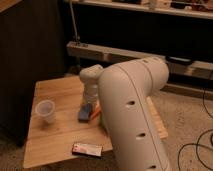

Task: Wipe the white sponge on the table

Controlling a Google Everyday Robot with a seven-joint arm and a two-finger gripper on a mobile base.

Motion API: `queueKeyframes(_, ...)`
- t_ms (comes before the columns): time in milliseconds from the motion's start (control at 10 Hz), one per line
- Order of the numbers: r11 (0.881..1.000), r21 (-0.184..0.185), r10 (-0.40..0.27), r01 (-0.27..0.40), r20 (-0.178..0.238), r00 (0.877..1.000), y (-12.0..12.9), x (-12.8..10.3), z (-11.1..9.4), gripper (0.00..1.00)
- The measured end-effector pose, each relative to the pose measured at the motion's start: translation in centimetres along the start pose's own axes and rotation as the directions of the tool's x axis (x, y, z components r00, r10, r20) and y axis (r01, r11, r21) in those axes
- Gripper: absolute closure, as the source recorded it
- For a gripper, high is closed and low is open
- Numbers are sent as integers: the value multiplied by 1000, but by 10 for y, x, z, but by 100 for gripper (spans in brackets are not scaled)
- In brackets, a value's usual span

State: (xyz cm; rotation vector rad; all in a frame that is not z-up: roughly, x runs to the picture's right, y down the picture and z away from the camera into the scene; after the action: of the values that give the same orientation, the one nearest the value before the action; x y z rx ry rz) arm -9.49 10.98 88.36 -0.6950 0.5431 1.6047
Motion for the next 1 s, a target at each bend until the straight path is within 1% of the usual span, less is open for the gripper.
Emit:
queueKeyframes(100, 1000, -2, -3, 3, 1, 1000, 0, 8, -1, 97)
queueKeyframes(300, 1000, -9, -27, 27, 6, 1000, 2, 36, -5, 97)
queueKeyframes(500, 998, -11, -65, 65, 7, 998, 3, 62, -8, 97)
queueKeyframes(600, 997, -8, -80, 80, 5, 997, 3, 73, -7, 97)
queueKeyframes(700, 995, -6, -102, 102, 0, 995, 5, 89, -5, 97)
queueKeyframes(900, 991, -3, -132, 132, -1, 991, 12, 104, 1, 97)
queueKeyframes(1000, 989, -3, -148, 148, 4, 989, 19, 109, 3, 97)
